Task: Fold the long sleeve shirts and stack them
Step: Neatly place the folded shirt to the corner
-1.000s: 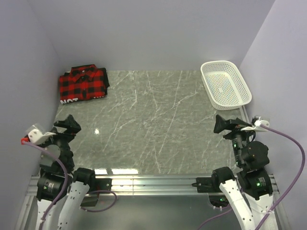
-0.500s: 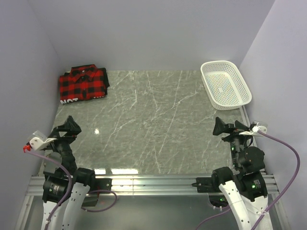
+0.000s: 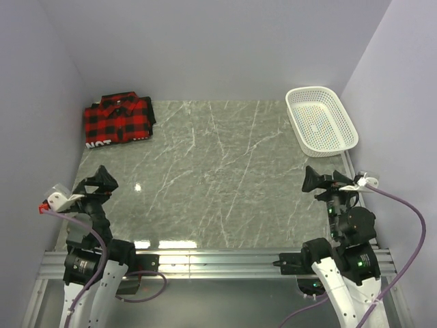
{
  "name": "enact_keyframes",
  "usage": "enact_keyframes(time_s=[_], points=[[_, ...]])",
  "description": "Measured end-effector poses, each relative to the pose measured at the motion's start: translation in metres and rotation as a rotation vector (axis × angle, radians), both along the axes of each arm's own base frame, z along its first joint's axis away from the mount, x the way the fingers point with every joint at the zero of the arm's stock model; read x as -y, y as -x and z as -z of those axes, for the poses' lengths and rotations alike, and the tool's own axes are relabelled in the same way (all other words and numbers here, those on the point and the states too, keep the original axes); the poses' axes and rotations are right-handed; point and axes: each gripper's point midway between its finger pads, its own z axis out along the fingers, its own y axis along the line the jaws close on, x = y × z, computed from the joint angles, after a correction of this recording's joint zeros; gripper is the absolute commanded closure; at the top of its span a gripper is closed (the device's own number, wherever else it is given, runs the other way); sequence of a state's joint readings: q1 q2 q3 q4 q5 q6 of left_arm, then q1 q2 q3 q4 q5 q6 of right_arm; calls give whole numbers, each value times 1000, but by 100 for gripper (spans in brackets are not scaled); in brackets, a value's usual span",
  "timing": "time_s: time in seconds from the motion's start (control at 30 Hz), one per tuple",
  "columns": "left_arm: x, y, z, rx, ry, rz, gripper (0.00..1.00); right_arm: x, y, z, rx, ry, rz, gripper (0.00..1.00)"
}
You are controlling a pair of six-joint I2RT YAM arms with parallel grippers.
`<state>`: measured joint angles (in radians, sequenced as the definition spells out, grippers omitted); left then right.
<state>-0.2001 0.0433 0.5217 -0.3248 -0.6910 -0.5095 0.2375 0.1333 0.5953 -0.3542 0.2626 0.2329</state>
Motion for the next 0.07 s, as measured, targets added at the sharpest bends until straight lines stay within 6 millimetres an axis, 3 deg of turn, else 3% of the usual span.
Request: enact_keyframes(time_s=[0.07], points=[[-1,0,0,2,1,-7,1,0,-1,1,-4,2,-2,0]])
